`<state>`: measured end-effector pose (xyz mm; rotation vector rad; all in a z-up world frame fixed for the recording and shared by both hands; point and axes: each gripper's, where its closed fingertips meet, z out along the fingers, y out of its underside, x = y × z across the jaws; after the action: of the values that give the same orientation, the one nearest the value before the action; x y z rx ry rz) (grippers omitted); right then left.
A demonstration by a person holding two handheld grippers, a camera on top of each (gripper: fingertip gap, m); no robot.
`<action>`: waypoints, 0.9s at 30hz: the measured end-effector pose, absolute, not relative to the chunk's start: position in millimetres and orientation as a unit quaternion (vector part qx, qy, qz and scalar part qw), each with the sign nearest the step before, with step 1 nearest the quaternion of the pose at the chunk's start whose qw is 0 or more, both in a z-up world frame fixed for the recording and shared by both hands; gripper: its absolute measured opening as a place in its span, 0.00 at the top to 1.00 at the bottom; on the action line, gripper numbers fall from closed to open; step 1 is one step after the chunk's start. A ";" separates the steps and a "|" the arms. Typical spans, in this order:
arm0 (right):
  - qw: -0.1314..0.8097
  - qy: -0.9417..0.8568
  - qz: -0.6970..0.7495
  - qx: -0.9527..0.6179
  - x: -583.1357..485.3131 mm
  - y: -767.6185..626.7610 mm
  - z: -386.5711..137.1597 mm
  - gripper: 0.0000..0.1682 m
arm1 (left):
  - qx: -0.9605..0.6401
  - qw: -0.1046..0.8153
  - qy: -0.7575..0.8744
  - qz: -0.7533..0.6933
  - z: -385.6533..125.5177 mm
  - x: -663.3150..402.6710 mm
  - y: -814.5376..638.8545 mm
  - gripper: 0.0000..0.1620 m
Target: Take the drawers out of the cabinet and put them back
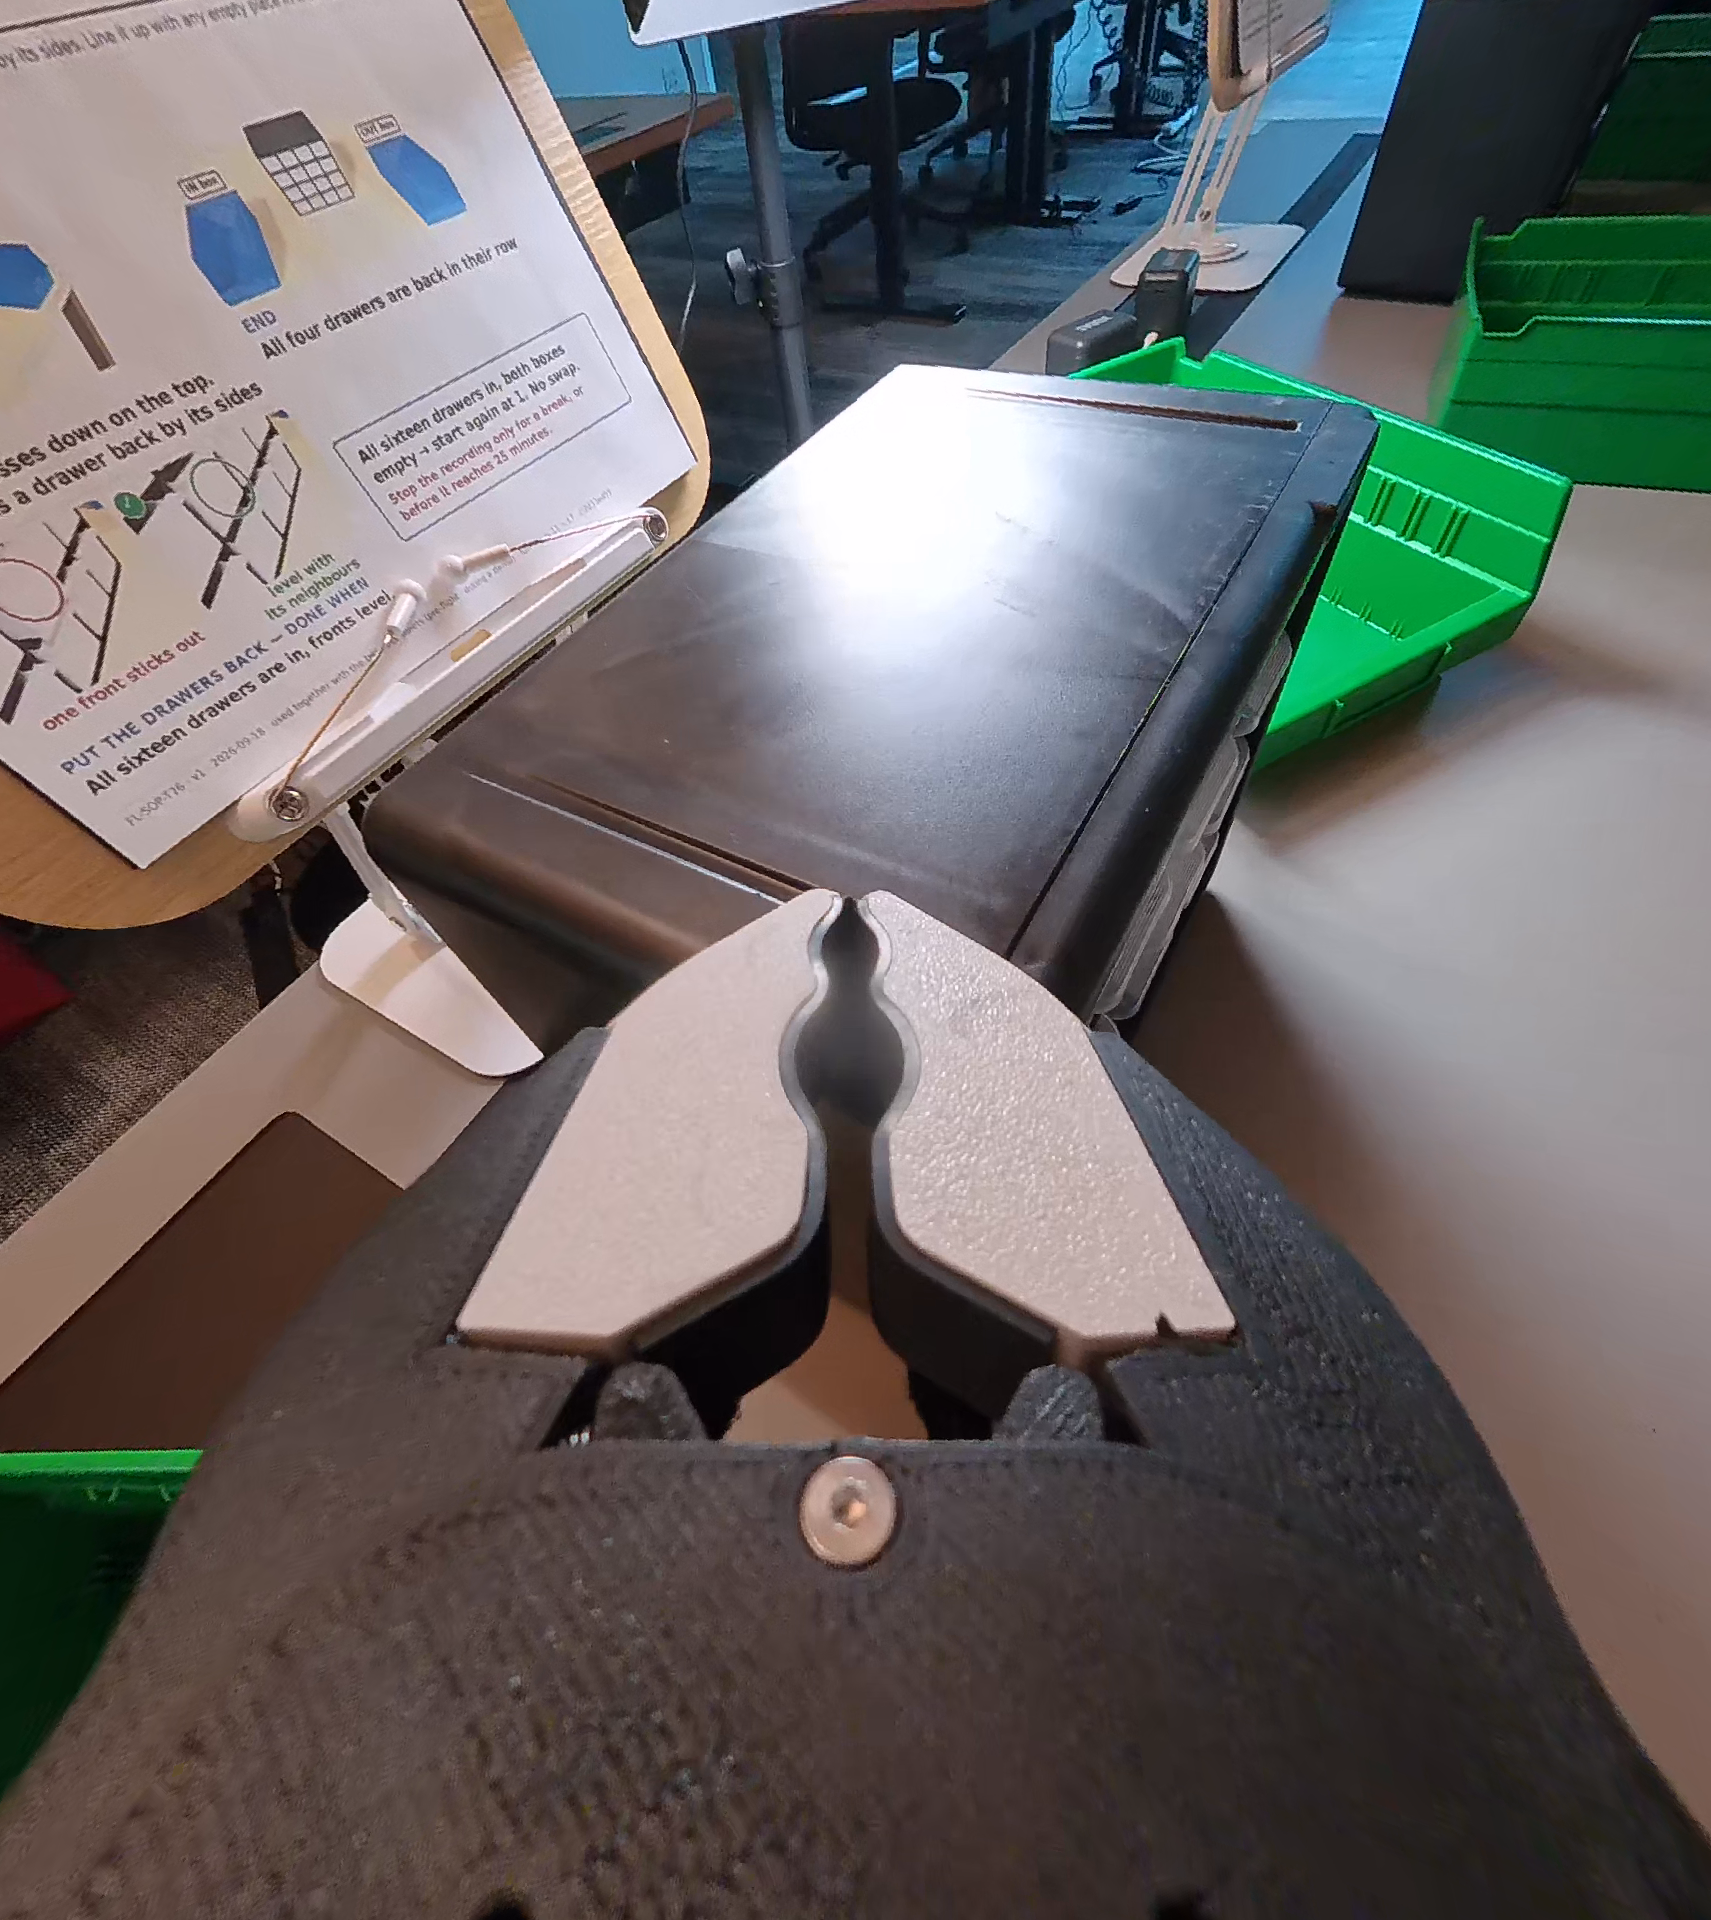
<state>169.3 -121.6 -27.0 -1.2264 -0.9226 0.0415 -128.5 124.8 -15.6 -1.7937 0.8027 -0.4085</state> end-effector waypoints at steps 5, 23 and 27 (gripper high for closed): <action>0.730 -0.410 0.008 -0.547 188.3 -137.4 -10.7 0.99 | -0.754 0.540 0.335 -0.167 -15.5 -128.8 124.8 1.00; 0.753 -0.329 -0.263 -0.506 260.1 -59.4 102.9 0.99 | -0.753 0.539 0.338 -0.167 -15.5 -128.8 124.9 1.00; 0.710 -0.362 -0.312 -0.517 253.4 6.4 112.4 0.99 | -0.754 0.540 0.337 -0.165 -15.6 -128.8 124.9 1.00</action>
<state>253.4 6.4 112.4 -1.1479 -0.8043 -0.6930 -128.8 124.9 -15.6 -1.7912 0.8010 -0.3912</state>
